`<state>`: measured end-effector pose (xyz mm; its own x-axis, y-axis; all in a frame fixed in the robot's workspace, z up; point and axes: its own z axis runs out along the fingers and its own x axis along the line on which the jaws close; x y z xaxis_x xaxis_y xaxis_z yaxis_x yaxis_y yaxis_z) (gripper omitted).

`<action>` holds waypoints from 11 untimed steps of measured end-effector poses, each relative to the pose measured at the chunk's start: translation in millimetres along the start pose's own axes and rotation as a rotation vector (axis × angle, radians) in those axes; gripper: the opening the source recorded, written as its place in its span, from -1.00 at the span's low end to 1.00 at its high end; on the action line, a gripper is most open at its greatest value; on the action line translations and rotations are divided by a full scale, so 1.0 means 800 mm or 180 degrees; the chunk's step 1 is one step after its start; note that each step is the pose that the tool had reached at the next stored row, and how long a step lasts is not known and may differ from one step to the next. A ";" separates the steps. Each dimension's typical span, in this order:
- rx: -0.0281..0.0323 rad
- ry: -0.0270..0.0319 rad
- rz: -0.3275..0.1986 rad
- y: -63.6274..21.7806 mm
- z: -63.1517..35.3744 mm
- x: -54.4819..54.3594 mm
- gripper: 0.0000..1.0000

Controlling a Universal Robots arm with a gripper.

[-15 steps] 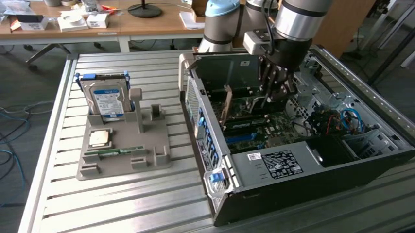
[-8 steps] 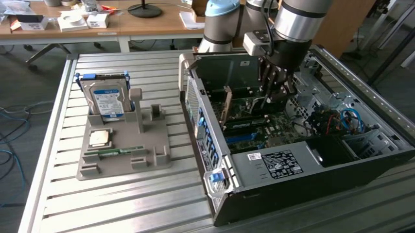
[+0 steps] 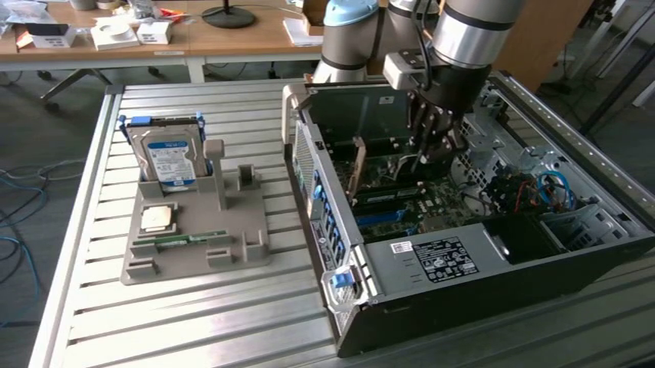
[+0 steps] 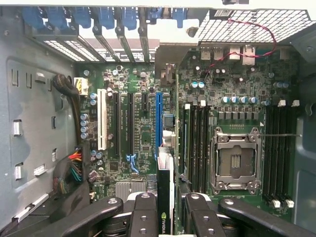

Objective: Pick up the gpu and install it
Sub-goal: 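Insert the gpu into the slot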

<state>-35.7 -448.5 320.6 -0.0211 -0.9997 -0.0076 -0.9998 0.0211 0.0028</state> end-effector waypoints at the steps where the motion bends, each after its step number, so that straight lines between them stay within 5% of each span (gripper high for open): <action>1: 0.0000 0.0000 0.0000 0.000 0.001 0.000 -0.47; 11: 0.0000 0.0000 0.0000 0.000 0.007 0.008 -0.47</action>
<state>-35.7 -454.8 314.8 -0.0212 -0.9997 -0.0075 -0.9998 0.0212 0.0028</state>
